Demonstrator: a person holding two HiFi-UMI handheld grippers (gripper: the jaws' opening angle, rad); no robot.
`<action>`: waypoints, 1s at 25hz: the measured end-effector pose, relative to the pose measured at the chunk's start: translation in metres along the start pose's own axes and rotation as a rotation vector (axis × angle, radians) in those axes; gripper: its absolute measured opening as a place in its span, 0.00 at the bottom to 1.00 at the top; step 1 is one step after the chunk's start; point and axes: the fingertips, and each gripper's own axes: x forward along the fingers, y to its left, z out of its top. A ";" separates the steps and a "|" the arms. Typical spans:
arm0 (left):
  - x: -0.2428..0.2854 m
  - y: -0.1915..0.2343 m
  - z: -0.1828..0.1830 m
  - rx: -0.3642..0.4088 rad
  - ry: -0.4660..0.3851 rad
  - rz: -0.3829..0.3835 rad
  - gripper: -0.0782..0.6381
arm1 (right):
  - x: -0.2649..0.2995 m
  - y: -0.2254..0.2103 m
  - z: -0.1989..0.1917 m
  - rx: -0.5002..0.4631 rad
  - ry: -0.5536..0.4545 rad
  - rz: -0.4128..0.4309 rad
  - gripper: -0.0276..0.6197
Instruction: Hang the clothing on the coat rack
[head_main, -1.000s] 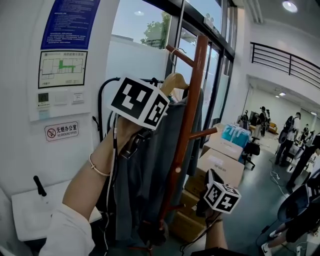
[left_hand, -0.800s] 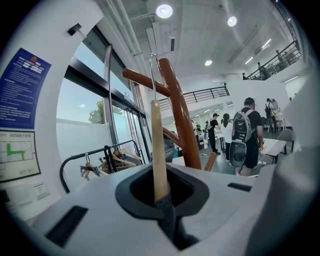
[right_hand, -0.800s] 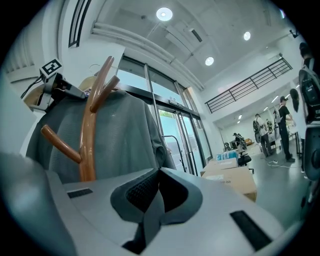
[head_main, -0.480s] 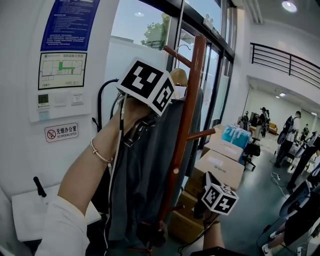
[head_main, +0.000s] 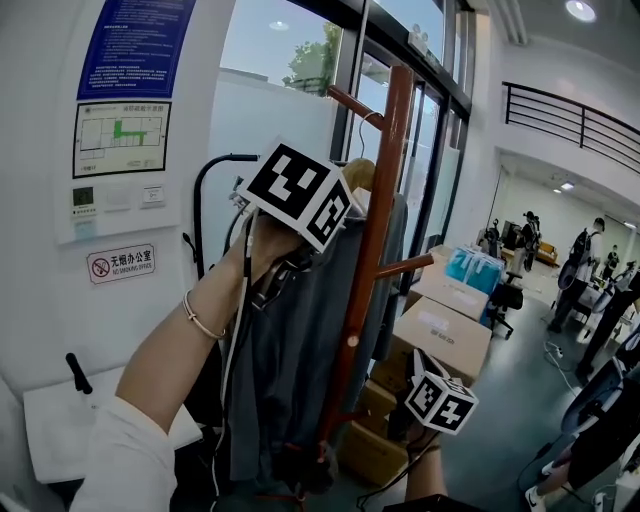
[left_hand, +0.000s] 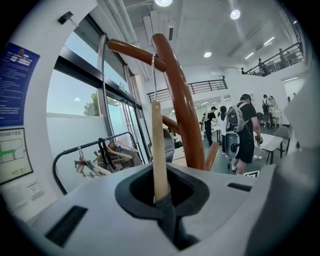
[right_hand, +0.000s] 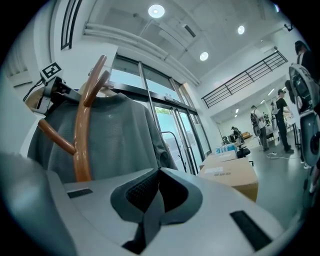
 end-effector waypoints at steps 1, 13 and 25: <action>0.000 0.001 0.000 0.004 -0.007 0.003 0.14 | 0.002 0.001 -0.002 0.003 0.003 0.002 0.08; -0.010 -0.017 0.000 0.004 -0.033 -0.062 0.30 | 0.014 0.009 -0.015 0.019 0.024 0.018 0.08; -0.039 -0.041 0.020 -0.003 -0.178 -0.142 0.52 | 0.016 0.011 -0.029 0.060 0.027 0.014 0.08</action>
